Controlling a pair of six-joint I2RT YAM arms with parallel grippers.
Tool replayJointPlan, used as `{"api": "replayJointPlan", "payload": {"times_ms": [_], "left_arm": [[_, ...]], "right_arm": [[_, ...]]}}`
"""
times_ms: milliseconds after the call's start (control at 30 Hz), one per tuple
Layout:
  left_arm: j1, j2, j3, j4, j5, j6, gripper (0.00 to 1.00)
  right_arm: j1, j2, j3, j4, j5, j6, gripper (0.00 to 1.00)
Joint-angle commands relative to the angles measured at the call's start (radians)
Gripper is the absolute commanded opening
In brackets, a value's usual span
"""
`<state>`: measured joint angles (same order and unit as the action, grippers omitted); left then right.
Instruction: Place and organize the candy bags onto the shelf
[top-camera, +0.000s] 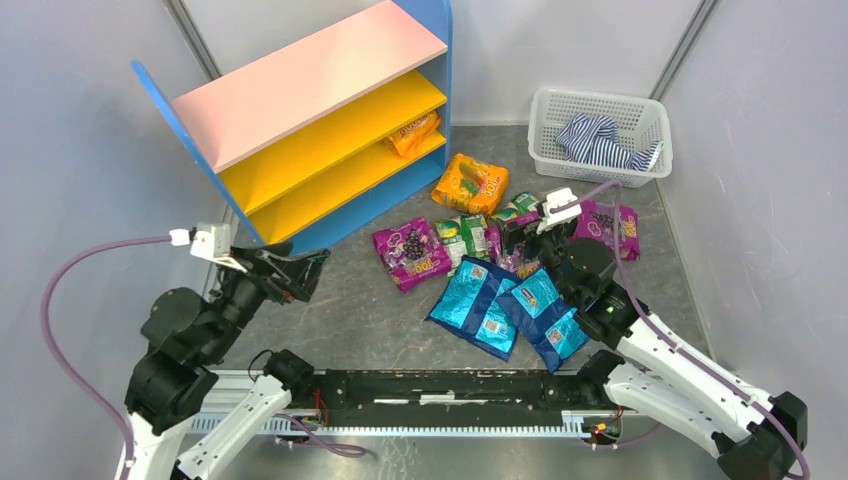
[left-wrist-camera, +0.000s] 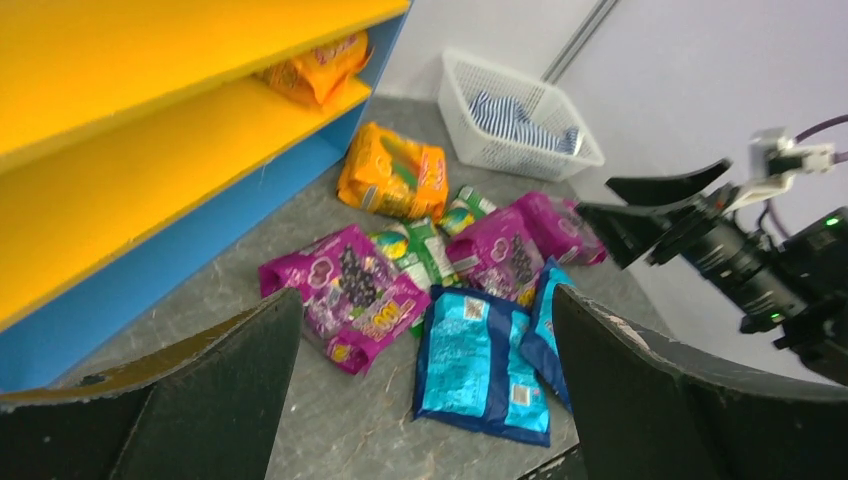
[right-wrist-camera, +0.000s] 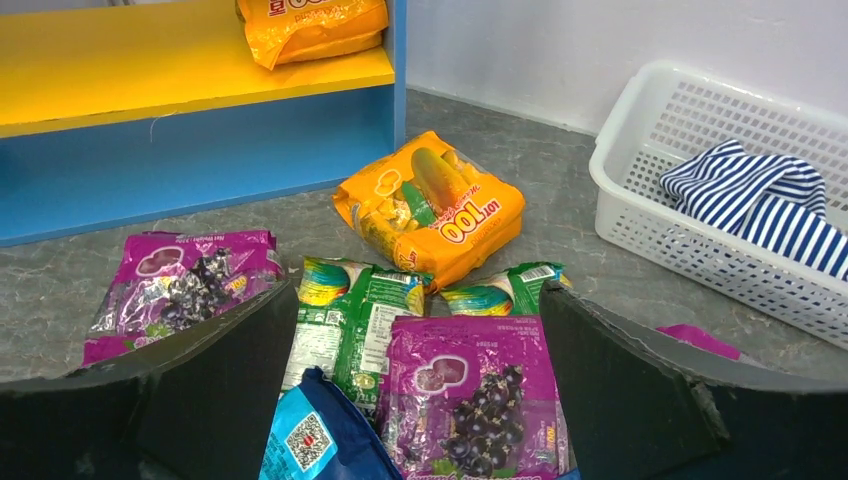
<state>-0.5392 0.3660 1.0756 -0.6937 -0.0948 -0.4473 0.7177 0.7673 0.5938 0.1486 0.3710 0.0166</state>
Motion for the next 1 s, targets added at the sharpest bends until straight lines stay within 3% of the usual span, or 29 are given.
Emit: {"api": "replayJointPlan", "payload": {"times_ms": [0, 133, 300, 433, 600, 700, 967], "left_arm": [[-0.003, 0.009, -0.067, 0.054, -0.005, -0.014, 1.00], [-0.003, 0.019, -0.119, 0.085, -0.019, 0.002, 1.00], [-0.002, 0.023, -0.143, 0.107, -0.053, -0.001, 1.00], [-0.002, 0.002, -0.176, 0.137, -0.062, 0.003, 1.00], [-0.003, -0.001, -0.190, 0.127, -0.085, 0.028, 1.00], [-0.002, 0.010, -0.193, 0.115, -0.093, 0.032, 1.00], [-0.003, -0.005, -0.246, 0.101, -0.128, 0.034, 1.00]], "right_arm": [[-0.002, 0.015, 0.021, 0.023, 0.015, 0.063, 0.98], [-0.002, 0.051, 0.051, -0.031, 0.030, 0.100, 0.98], [-0.002, 0.070, 0.089, -0.112, 0.226, 0.143, 0.98], [-0.003, 0.118, 0.075, -0.074, 0.080, 0.265, 0.98], [0.011, 0.349, 0.179, -0.125, -0.221, 0.494, 0.98], [0.067, 0.437, 0.150, -0.011, -0.329, 0.644, 0.98], [0.263, 0.693, 0.116, 0.242, -0.276, 1.090, 0.98]]}}
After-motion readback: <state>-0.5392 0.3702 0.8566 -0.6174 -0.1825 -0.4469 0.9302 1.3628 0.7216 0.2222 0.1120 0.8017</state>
